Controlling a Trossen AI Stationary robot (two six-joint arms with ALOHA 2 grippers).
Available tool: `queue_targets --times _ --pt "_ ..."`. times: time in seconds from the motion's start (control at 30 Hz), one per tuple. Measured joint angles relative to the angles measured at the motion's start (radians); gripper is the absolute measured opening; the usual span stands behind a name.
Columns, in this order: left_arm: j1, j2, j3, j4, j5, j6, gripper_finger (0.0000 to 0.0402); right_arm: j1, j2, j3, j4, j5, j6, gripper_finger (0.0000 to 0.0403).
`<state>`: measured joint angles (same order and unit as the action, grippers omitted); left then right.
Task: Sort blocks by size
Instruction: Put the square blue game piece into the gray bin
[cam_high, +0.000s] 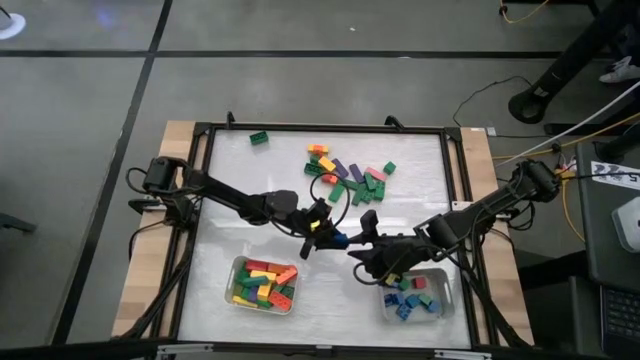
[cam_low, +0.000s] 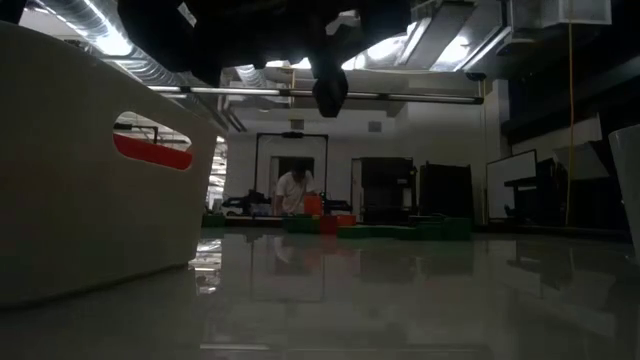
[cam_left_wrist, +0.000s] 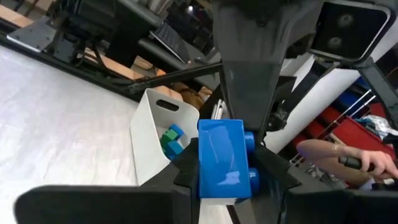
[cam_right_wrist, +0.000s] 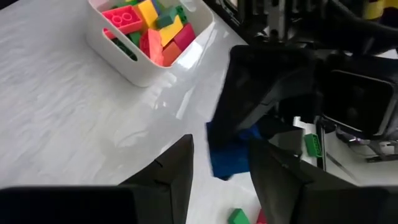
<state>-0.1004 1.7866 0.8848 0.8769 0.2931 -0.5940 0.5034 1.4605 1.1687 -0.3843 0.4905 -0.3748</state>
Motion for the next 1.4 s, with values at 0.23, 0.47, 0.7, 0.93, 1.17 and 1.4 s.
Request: queue_targets --times 0.23,0.47,0.7,0.93,1.17,1.4 --pt "-0.010 0.000 0.000 -0.007 0.004 -0.005 0.0081 0.000 0.000 0.000 0.022 -0.021 0.042 0.0152" --pt "-0.010 0.000 0.000 -0.007 0.004 -0.008 0.0081 -0.001 0.000 0.000 0.025 -0.034 0.061 0.0152" --pt "-0.010 0.000 0.000 -0.006 0.004 -0.001 0.0081 0.000 0.002 0.000 0.046 -0.029 0.068 0.0152" --pt "-0.010 0.000 0.000 -0.007 0.003 -0.001 0.0082 -0.006 0.005 0.000 0.052 0.003 0.098 0.0152" --pt "-0.010 0.000 0.000 -0.007 0.003 -0.001 0.0082 -0.008 0.005 0.000 0.053 -0.005 0.160 0.0152" --pt "-0.019 0.000 0.000 -0.008 0.003 -0.001 0.0082 -0.007 0.005 0.000 0.015 -0.004 0.076 0.0152"
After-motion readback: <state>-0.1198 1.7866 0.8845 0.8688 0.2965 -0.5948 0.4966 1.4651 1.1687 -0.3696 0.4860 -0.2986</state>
